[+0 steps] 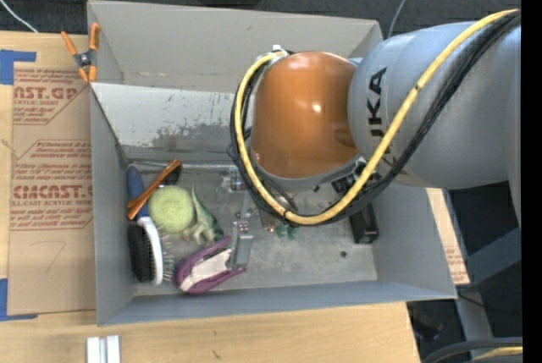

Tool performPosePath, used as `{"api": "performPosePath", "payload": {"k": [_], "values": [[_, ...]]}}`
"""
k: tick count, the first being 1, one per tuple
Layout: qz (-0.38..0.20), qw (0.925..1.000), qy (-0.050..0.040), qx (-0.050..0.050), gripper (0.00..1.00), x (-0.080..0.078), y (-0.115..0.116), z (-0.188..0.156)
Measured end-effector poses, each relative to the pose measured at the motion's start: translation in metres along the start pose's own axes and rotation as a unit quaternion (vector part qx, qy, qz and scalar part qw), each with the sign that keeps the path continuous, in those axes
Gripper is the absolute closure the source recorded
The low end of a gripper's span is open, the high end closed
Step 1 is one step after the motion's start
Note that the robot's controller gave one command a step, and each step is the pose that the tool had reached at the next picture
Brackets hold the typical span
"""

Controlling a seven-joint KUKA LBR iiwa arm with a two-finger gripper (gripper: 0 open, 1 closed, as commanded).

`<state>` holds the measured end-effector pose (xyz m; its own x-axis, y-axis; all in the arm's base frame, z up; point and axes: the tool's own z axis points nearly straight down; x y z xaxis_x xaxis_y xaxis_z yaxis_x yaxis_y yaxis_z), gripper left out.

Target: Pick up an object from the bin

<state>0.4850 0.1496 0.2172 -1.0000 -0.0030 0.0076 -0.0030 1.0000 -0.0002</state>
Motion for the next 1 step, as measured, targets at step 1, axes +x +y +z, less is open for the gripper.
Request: {"api": "performPosePath", "payload": {"k": [1], "values": [[0.001, 1.0, -0.0041, -0.001, 0.0, -0.0018, -0.0012, -0.0046]]}}
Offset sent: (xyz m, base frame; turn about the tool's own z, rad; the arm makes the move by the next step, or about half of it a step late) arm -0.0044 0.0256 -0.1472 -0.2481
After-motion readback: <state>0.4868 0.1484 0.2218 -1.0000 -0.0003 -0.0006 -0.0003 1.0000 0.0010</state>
